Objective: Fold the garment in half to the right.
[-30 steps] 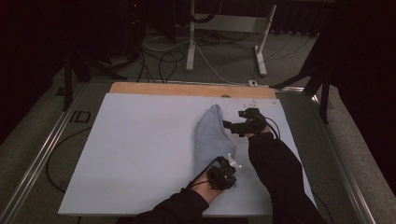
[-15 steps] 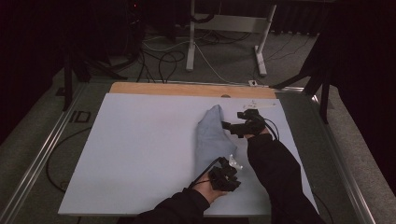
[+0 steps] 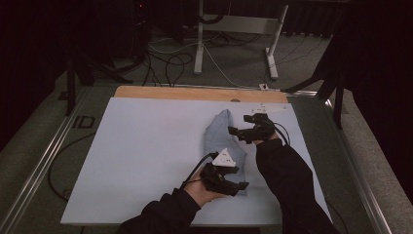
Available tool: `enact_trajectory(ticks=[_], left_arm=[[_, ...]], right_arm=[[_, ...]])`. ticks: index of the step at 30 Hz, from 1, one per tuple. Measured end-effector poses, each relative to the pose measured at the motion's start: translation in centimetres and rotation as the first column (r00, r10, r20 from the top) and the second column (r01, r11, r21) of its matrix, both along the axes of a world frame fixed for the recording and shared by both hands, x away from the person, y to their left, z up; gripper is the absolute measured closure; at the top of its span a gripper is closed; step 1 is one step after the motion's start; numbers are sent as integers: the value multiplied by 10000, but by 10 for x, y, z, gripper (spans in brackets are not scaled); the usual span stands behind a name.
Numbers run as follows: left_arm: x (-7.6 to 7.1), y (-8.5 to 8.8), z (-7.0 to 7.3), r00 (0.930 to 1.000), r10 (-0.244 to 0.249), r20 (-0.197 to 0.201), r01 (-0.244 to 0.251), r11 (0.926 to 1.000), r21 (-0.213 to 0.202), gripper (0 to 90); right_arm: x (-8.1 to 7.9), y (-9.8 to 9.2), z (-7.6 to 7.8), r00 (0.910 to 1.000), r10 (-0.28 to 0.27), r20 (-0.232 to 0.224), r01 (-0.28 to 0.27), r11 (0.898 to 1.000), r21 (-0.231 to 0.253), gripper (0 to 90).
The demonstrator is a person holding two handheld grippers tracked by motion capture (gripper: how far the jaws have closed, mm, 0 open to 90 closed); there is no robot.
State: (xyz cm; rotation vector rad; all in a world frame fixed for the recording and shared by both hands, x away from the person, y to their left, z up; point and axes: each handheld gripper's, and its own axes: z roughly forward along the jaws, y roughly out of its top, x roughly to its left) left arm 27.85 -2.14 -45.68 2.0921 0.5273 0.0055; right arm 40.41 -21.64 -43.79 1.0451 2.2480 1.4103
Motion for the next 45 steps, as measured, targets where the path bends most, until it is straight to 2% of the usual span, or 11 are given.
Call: enact_trajectory(ticks=[4,5,7,11,13,17,20,27,34,41,45], left_arm=[[5,12,1,9994,-198,277,204,9996,-217,231],[6,17,2,9979,-147,635,158,9997,-164,170],[9,26,4,9958,-220,891,252,9991,-348,133],[18,44,7,9972,-279,697,309,9986,-425,7],[21,49,8,9969,-181,765,217,9986,-475,3],[30,75,12,9950,-59,994,184,9920,-1247,1],[31,84,16,9915,-18,1302,187,9916,-1280,1],[34,114,17,9832,380,1785,-190,9941,-1071,1],[34,144,8,9804,722,1832,-567,9945,-883,1],[32,181,-4,9769,1356,1652,-1234,9890,-819,1],[30,201,-10,9688,1834,1664,-1728,9820,-763,1]], right_arm=[[0,3,2,10000,76,52,-75,9999,-114,100],[-1,4,2,10000,72,32,-71,9999,-111,100],[-2,5,3,9999,146,55,-146,9998,-95,99],[-5,7,3,9997,223,71,-222,9997,-89,99],[-9,9,2,9994,332,62,-332,9994,-26,99],[-21,13,-1,9982,580,133,-580,9983,62,99],[-29,14,-2,9969,743,272,-746,9972,109,99],[-39,8,-4,9952,833,520,-837,9965,55,99],[-47,-3,-11,9958,726,562,-725,9974,-51,100],[-55,-16,-22,9973,508,531,-506,9987,-49,100],[-59,-25,-29,9980,382,504,-374,9992,-155,101]])
